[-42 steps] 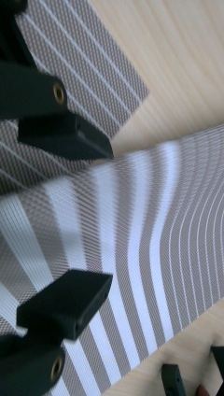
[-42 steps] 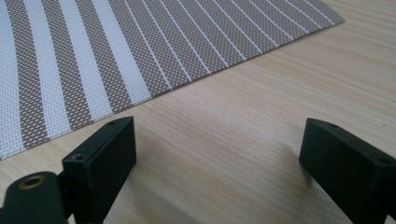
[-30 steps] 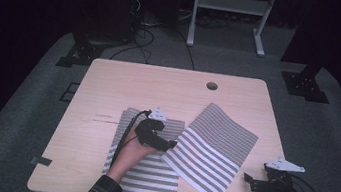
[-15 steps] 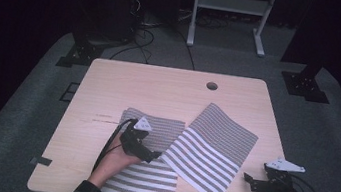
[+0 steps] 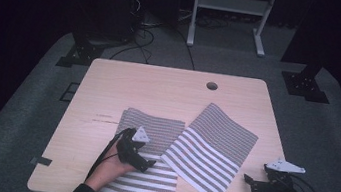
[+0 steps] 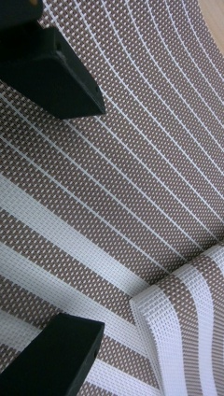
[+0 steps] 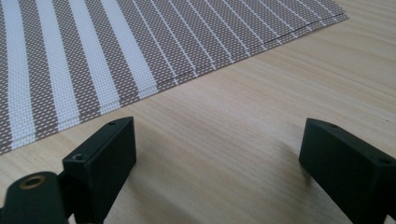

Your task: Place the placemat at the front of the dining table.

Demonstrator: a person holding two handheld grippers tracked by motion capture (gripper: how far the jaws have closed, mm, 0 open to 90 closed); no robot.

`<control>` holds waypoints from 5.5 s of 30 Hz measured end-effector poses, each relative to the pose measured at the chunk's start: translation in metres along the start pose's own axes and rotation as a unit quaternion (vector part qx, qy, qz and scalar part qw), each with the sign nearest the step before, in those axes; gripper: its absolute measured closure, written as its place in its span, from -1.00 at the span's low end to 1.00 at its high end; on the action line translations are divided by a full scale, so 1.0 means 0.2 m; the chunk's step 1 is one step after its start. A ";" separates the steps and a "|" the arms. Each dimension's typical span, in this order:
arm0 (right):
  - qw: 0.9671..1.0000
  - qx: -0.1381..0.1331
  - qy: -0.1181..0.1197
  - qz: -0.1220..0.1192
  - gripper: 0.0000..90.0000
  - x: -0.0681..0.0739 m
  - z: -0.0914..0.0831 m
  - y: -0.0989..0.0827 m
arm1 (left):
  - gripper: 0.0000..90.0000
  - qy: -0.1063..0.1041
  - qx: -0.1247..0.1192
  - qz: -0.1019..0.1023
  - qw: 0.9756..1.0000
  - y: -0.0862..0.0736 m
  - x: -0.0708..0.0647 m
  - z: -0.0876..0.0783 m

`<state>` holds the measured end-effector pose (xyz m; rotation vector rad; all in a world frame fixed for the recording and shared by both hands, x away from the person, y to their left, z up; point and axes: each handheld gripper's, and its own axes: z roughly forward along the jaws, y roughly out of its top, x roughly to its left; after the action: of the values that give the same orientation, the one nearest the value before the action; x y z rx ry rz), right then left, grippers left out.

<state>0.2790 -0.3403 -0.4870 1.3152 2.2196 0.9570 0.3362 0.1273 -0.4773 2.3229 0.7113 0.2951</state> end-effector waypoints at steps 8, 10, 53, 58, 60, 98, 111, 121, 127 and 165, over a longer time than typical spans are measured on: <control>1.000 0.000 0.027 -0.001 -0.54 0.04 -0.05 0.03 | -1.00 0.001 -0.025 -0.001 1.000 -0.03 0.00 0.00; 0.999 -0.005 0.040 -0.004 -0.46 0.06 -0.06 0.04 | -1.00 0.001 -0.025 0.000 1.000 -0.03 0.00 0.00; 0.987 0.055 0.132 -0.072 0.96 0.37 -0.03 0.08 | -1.00 0.001 -0.026 0.000 1.000 -0.03 0.00 0.00; 0.991 0.057 0.106 -0.053 0.96 0.28 -0.03 0.09 | -1.00 0.001 -0.026 0.000 1.000 -0.03 0.00 0.00; 0.992 0.057 0.101 -0.051 0.96 0.25 -0.03 0.09 | -1.00 0.001 -0.026 0.000 1.000 -0.03 0.00 0.00; 0.999 0.050 -0.008 -0.007 0.01 0.03 0.00 0.12 | -1.00 0.001 -0.026 0.000 1.000 -0.03 0.00 0.00; 0.999 0.044 0.012 -0.006 0.22 0.02 0.01 0.12 | -1.00 0.001 -0.026 0.000 1.000 -0.03 0.00 0.00; 0.998 0.050 0.033 -0.007 0.84 0.05 0.01 0.13 | -1.00 0.001 -0.026 0.000 1.000 -0.03 0.00 0.00; 0.999 0.045 0.031 -0.006 0.91 0.05 0.00 0.15 | -1.00 0.001 -0.026 0.000 1.000 -0.03 0.00 0.00; 0.988 -0.092 0.109 -0.056 0.92 0.30 -0.07 0.52 | -1.00 0.001 -0.025 -0.002 1.000 -0.03 0.00 0.00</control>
<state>0.3043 -0.2581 -0.4020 1.0355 2.2713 1.2813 0.3335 0.1308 -0.4814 2.2751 0.7006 0.3095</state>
